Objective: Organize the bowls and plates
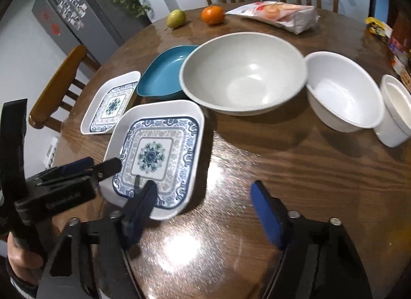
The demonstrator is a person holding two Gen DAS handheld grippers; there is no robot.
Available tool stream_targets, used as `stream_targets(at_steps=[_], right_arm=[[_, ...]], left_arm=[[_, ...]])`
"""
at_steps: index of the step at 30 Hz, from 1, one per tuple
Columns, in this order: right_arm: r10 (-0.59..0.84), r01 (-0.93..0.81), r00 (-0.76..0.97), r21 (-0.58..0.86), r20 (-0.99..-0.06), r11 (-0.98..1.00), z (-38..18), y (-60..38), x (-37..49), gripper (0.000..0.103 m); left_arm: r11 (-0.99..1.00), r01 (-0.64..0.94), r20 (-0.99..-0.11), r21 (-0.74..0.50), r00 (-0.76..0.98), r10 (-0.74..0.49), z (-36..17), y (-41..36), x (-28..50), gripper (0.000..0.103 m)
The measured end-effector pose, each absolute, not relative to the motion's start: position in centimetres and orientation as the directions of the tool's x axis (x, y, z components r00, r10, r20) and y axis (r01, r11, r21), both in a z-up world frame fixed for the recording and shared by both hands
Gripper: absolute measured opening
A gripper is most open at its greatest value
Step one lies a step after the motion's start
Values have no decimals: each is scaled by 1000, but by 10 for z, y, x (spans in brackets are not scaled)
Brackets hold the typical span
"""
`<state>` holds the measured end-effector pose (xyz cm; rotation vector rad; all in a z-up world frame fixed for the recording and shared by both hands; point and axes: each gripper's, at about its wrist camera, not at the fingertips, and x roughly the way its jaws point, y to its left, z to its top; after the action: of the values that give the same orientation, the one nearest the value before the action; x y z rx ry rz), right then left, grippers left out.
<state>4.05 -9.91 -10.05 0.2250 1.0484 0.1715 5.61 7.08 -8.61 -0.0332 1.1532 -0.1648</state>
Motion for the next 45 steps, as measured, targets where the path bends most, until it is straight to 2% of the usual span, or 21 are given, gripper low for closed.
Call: stream_targets(at_steps=[2, 4, 8, 11, 15, 18, 38, 45], right_arm=[[252, -35, 473, 267, -845, 963, -105, -95, 47, 58], [258, -34, 463, 274, -848, 961, -110, -94, 51, 52], [278, -43, 446, 289, -851, 956, -115, -91, 55, 33], [317, -56, 434, 326, -843, 944, -118, -90, 59, 20], [313, -57, 425, 320, -849, 946, -122, -87, 62, 15], [313, -51, 424, 322, -850, 945, -124, -89, 63, 8], [297, 28, 443, 344, -846, 939, -109, -124, -6, 8], [290, 54, 433, 345, -854, 937, -115, -136, -17, 8]], left_arm=[[982, 118, -904, -149, 385, -184, -89, 73, 59, 53], [981, 117, -906, -152, 380, -186, -90, 74, 61, 52], [978, 125, -908, -165, 369, -200, -93, 76, 62, 51], [973, 136, -906, -189, 358, -226, -96, 77, 64, 39], [972, 145, -905, -186, 359, -227, -96, 77, 66, 29], [974, 165, -908, -153, 366, -204, -96, 72, 67, 29], [944, 293, -905, -150, 343, -250, -83, 32, 18, 27], [943, 309, -914, -127, 332, -232, -91, 18, 13, 27]])
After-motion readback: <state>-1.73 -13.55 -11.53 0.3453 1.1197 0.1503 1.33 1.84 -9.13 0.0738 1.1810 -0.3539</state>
